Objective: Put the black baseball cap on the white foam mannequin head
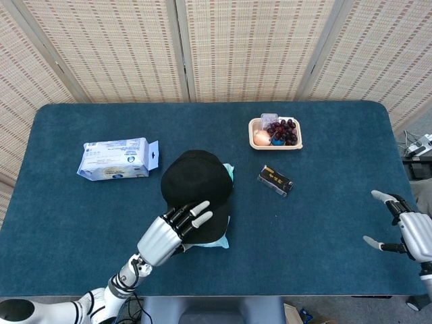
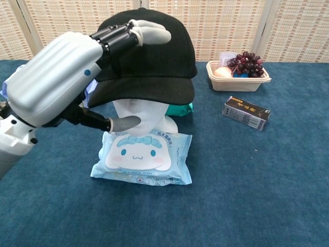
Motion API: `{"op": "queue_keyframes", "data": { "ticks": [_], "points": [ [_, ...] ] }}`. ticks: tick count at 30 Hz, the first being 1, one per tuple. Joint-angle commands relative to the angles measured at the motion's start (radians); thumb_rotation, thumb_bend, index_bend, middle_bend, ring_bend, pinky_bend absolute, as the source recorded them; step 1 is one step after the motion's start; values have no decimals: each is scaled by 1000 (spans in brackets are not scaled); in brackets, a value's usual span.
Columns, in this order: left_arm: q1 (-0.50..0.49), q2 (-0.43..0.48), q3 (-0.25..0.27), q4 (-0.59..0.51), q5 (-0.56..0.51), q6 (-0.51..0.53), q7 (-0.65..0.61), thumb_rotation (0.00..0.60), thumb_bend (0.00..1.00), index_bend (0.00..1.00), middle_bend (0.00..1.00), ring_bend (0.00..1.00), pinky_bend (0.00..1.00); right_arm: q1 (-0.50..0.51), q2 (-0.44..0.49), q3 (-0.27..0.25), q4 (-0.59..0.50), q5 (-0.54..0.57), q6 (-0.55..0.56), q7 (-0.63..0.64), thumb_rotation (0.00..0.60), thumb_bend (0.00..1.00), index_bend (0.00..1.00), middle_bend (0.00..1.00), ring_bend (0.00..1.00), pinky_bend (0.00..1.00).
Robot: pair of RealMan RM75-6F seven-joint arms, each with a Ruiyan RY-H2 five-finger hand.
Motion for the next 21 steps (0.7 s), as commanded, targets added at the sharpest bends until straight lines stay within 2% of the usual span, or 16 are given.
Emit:
{"op": "queue_keyframes", "data": {
  "ticks": [1,12,21],
  "points": [
    [10,9,4,-7,11,11,8,600,133,114,98,155,345,0,0,0,-1,0,0,-3,600,0,163,221,142,483],
    [61,55,19,-32,37,56,13,600,133,112,91,153,332,1,-1,-1,-5,1,-4,-14,600,0,163,221,142,483],
    [121,102,56,-37,45,83,-14,600,133,113,91,154,332,4,-3,-2,-13,2,-10,-34,600,0,163,221,141,483]
  ]
}}
